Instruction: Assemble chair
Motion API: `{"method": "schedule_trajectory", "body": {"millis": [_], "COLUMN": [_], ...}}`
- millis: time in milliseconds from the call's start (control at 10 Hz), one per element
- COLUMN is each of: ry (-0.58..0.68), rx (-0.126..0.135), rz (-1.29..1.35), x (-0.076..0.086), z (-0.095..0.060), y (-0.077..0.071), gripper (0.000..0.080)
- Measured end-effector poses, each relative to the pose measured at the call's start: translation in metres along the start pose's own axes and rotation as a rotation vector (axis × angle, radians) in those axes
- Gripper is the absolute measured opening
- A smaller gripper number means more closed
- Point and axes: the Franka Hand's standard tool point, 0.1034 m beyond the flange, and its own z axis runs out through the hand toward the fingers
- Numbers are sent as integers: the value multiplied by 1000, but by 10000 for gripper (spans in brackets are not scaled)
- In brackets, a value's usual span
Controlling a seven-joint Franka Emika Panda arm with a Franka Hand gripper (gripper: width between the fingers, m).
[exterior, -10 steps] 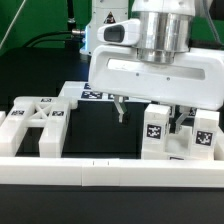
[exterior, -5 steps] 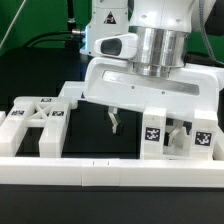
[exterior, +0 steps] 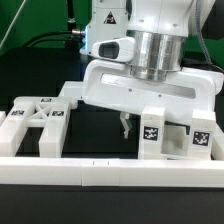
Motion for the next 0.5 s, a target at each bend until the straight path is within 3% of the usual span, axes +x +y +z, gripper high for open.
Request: {"method": "schedule_trajectory", "body": {"millis": [100, 500], "ry": [-1, -16], "rx": [1, 8], "rz": [12, 5], "x": [-1, -5], "z": [0, -10], "y": [-1, 8], "gripper": [57, 46]}}
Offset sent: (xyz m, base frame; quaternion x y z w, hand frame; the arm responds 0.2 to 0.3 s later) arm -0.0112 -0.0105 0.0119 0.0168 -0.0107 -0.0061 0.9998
